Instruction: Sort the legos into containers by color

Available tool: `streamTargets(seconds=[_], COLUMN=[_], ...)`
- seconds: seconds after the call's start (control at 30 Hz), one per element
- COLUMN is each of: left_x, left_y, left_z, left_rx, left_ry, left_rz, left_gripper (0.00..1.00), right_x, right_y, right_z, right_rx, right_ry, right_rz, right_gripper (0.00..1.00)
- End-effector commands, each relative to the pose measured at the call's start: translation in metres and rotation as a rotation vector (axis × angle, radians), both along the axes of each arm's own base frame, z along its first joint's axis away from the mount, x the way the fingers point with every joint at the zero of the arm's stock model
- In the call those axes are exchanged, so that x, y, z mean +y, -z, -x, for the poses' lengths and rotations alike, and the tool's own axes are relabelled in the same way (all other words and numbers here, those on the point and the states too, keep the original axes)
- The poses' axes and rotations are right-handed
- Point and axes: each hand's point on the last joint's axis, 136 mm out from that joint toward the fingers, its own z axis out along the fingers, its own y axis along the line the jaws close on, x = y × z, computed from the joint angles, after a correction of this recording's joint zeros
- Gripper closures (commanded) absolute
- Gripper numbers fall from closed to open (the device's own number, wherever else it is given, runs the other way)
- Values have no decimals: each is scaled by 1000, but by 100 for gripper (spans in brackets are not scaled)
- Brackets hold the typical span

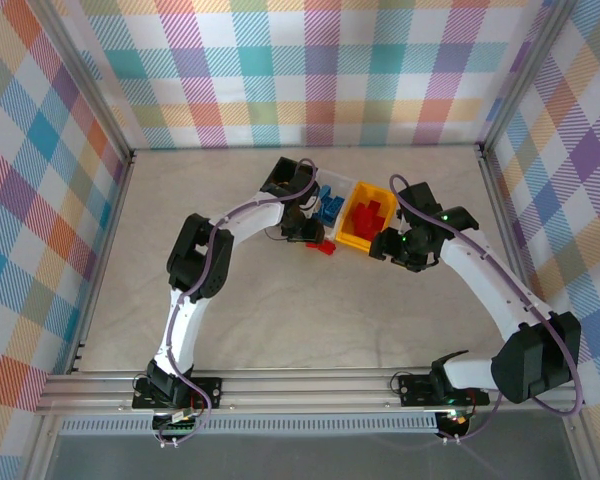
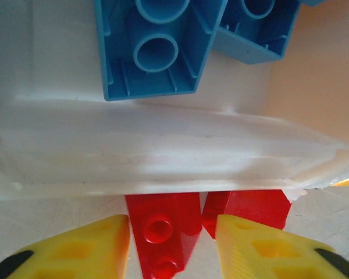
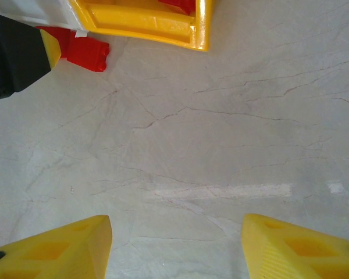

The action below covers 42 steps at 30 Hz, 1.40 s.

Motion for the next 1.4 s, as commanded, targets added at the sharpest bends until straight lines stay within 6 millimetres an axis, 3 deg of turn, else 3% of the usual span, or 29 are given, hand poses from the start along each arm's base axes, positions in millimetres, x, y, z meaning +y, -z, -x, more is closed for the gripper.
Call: streamTargets(seconds=[0.0, 0.3, 0.57, 0.73, 0.93, 1.17, 1.37], left_x=[1, 17, 45, 61, 65, 42, -13], left_y=[4, -1, -6, -18, -46, -95, -127], left_z=[1, 9, 26, 40, 51, 43, 28], left_rx=[5, -2, 21, 25, 12, -18, -31], left_ry=[7, 18, 4, -4, -12, -37, -9], left_rz=[-26, -52, -55, -49, -4, 134, 309], left_gripper=[62, 74, 81, 82, 82, 82, 82], right_x=[3, 12, 19, 27, 36, 33, 13], right_y=[-2, 0, 4, 10, 19, 12, -4], right_z=[2, -6, -8, -7, -8, -10, -1], right_rx=[15, 19, 21, 27, 34, 12, -21], right_ry=[-5, 3, -1, -26, -30, -17, 20], right_rz=[-17, -53, -70, -57, -72, -66, -46], right_gripper=[39, 39, 39, 39, 39, 39, 39])
